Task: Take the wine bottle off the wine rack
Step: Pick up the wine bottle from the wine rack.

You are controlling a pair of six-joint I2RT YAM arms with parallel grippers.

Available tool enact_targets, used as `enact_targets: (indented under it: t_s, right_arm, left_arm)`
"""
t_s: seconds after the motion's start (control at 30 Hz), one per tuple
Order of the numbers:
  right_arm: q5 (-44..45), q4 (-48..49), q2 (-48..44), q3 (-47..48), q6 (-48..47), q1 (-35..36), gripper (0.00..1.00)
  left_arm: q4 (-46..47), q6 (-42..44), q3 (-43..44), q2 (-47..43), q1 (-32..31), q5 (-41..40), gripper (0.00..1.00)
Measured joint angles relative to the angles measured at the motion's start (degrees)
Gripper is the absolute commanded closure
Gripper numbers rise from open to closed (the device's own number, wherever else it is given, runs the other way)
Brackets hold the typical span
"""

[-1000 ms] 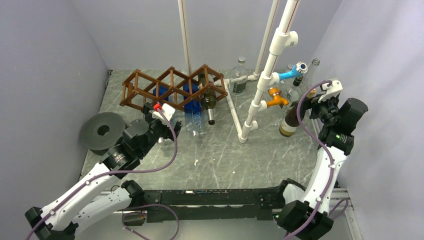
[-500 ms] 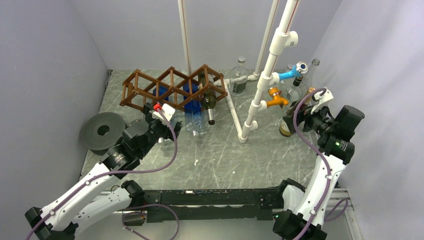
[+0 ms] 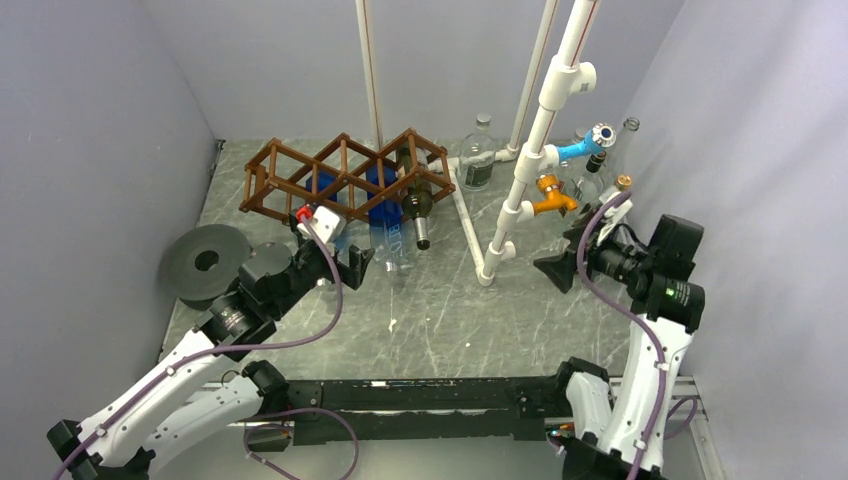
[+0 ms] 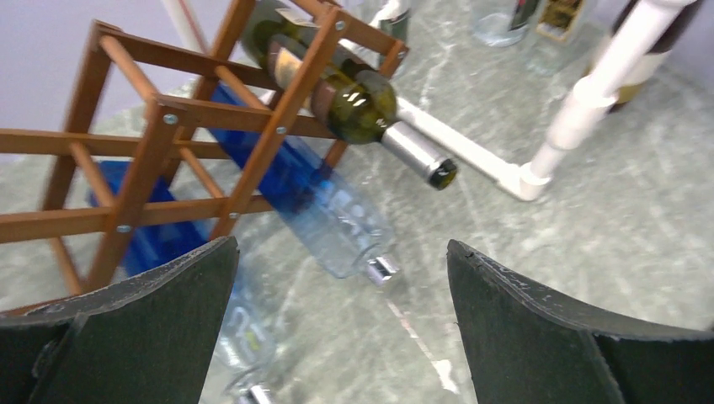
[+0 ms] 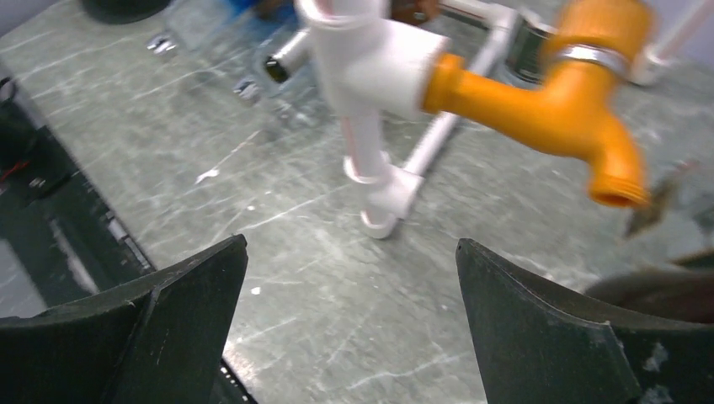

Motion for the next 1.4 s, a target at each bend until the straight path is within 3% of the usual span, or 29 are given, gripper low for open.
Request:
enact_targets:
  t_s: [0.13, 0.27, 0.63, 0.93, 1.4]
  right_arm:
    - [-0.1, -0.5, -2.9, -1.7, 0.0, 7.4, 0.04]
    - [-2.3, -2.4, -4.9, -2.6, -1.6, 9.8, 0.04]
    - [-6.1, -8.5, -0.6, -2.6, -9.6, 19.5, 0.05]
    - [-6.1, -9.5, 1.5, -4.1, -15.6, 28.8, 0.04]
    - [-9.4, -8.6, 0.7, -11.5, -21.2, 29.2, 0.01]
  left_arm:
    - [-0.5, -8.0, 0.0, -0.4, 0.0, 2.9, 0.0]
    - [-0.9, -17.5, 0.0, -0.5, 0.0, 5.3, 0.0]
    - [-0.4, -38.6, -0.2, 3.6, 0.0, 8.4, 0.0]
    - [0.9, -44.7, -0.2, 13.2, -1.6, 8.8, 0.0]
    - [18.0, -48.6, -2.9, 23.6, -2.9, 3.5, 0.01]
